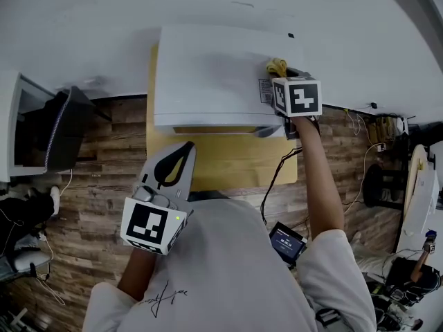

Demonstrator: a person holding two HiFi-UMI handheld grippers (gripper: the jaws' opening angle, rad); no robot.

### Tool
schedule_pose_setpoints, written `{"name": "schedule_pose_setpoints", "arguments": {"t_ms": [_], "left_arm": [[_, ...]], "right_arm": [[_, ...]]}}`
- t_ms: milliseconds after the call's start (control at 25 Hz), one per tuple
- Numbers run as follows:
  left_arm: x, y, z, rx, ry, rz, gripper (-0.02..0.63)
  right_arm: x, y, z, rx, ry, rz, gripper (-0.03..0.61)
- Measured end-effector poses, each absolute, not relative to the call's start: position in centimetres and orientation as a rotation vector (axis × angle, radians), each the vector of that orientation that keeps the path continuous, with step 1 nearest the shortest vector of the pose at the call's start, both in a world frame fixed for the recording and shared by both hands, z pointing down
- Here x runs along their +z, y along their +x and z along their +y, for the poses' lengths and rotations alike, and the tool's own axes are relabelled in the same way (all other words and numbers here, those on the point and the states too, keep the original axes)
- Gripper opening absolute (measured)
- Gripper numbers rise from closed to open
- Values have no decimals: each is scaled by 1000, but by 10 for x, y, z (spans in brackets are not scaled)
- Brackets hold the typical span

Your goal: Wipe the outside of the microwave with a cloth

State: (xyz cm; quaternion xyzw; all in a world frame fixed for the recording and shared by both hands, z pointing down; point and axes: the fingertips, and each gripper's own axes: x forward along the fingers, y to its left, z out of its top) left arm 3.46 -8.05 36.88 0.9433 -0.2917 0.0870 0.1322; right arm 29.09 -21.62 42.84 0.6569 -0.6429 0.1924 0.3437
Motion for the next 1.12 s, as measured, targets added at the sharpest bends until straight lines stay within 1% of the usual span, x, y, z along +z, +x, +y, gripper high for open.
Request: {"name": "schedule_pose_setpoints", "arguments": {"t_ms": [720,1120], "left_arm": [[366,24,-87,262,2707,-936,-11],[367,0,-93,255,2682,-1003,-11]], "right_arm": [[429,174,-253,522,1552,-1906,129],[430,101,-267,497,1436,-1992,129]]}}
